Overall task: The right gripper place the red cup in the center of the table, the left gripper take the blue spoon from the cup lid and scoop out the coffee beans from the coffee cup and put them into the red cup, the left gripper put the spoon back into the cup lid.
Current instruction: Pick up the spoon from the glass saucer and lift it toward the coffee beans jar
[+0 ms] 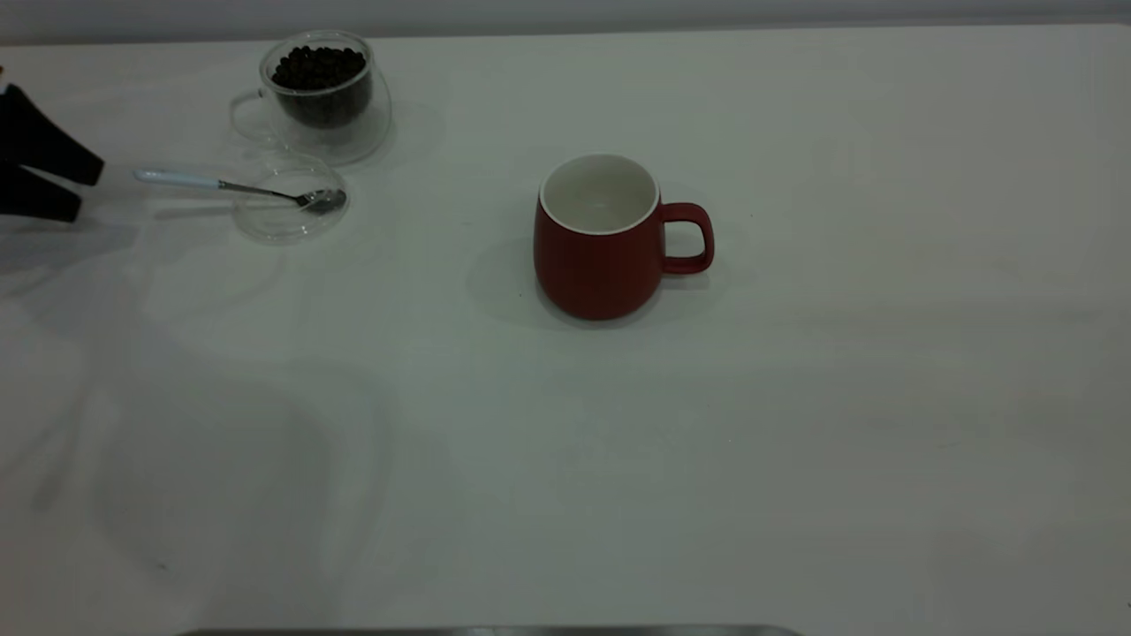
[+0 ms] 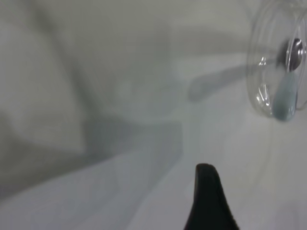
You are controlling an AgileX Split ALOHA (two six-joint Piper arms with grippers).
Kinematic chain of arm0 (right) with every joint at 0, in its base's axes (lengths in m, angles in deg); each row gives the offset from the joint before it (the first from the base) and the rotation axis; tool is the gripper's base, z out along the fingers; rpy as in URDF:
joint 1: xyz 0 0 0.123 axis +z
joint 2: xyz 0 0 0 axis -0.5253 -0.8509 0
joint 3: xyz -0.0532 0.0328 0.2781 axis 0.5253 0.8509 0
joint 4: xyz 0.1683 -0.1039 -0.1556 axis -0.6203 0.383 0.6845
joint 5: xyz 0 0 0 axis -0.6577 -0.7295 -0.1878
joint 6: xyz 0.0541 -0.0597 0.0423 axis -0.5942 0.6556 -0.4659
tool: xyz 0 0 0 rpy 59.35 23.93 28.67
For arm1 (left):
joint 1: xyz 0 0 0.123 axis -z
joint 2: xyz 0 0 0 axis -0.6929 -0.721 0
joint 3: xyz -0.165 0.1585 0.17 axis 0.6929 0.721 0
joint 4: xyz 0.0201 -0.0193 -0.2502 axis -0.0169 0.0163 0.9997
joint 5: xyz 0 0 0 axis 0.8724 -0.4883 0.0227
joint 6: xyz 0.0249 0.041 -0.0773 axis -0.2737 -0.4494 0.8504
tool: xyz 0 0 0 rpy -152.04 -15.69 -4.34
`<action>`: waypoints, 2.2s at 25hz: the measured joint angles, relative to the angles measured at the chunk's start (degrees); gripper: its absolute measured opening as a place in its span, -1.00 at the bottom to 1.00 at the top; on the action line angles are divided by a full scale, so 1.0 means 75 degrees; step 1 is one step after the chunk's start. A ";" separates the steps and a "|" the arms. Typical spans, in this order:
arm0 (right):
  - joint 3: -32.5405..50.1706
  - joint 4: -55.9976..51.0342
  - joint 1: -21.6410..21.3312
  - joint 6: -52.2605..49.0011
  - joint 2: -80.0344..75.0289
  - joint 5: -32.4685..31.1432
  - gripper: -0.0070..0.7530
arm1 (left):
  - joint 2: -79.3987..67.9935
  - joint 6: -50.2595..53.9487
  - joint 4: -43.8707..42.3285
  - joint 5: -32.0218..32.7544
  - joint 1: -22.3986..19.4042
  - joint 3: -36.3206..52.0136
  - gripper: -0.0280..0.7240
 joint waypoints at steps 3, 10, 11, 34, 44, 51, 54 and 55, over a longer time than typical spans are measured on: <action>0.0000 0.0000 0.0000 0.0000 0.0000 0.0000 -0.35 | -0.0192 0.0000 0.0007 0.0102 0.0232 -0.0383 0.56; 0.0000 0.0000 0.0000 0.0000 0.0000 0.0000 -0.35 | -0.0521 0.0015 0.0075 0.0076 0.0750 -0.0910 0.56; 0.0000 0.0000 0.0000 0.0000 0.0000 0.0000 -0.35 | -0.0544 0.0015 0.0162 0.0053 0.0787 -0.0910 0.56; 0.0000 0.0000 0.0000 0.0000 0.0000 0.0000 -0.35 | -0.0665 0.0778 0.0685 0.0102 0.0823 -0.0916 0.56; 0.0000 0.0000 0.0000 0.0000 0.0000 0.0000 -0.35 | -0.0665 0.1014 0.0692 0.0102 0.0823 -0.0916 0.50; 0.0000 0.0000 0.0000 0.0000 0.0000 0.0000 -0.35 | -0.0665 0.1165 0.0831 0.0102 0.0823 -0.0916 0.03; 0.0000 0.0000 0.0000 0.0000 0.0000 0.0000 -0.35 | -0.0665 0.1172 0.1220 0.0102 0.0823 -0.0916 -0.23; 0.0000 0.0000 0.0000 0.0000 0.0000 0.0000 -0.35 | -0.0665 0.1172 0.1382 0.0102 0.0823 -0.0916 -0.32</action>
